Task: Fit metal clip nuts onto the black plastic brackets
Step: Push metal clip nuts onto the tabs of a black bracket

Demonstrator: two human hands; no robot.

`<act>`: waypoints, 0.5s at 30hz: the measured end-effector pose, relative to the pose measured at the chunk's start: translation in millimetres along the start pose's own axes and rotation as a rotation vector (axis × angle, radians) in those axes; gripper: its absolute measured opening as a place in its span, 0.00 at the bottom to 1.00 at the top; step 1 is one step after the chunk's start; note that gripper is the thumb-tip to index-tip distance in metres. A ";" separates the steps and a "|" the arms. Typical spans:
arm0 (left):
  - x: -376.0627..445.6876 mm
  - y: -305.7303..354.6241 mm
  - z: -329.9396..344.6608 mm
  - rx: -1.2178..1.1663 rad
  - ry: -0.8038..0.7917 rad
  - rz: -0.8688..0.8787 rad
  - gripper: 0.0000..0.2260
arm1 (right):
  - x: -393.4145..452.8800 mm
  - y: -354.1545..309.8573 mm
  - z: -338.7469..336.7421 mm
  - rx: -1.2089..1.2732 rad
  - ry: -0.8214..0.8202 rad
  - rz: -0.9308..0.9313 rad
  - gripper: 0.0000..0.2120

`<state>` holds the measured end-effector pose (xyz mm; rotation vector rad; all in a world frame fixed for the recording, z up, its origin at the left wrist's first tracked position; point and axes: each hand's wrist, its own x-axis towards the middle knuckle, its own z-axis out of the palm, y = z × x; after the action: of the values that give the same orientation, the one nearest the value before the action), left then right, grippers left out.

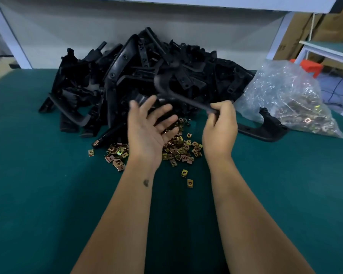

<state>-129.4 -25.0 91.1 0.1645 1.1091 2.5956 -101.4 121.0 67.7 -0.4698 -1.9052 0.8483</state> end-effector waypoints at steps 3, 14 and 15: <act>-1.6 9.8 -9.5 -0.158 -0.074 -0.072 0.33 | -0.6 -2.1 -2.4 0.070 -0.014 -0.122 0.11; 4.1 -4.9 1.3 -0.057 0.026 -0.062 0.10 | -3.1 -14.8 2.0 0.378 0.079 -0.003 0.24; 4.8 -6.3 1.3 -0.055 -0.003 -0.039 0.09 | -3.2 -17.5 3.0 0.471 0.073 0.100 0.27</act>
<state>-132.1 -18.5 87.3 0.1329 1.0281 2.5877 -102.0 105.9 77.6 -0.3016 -1.5573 1.2850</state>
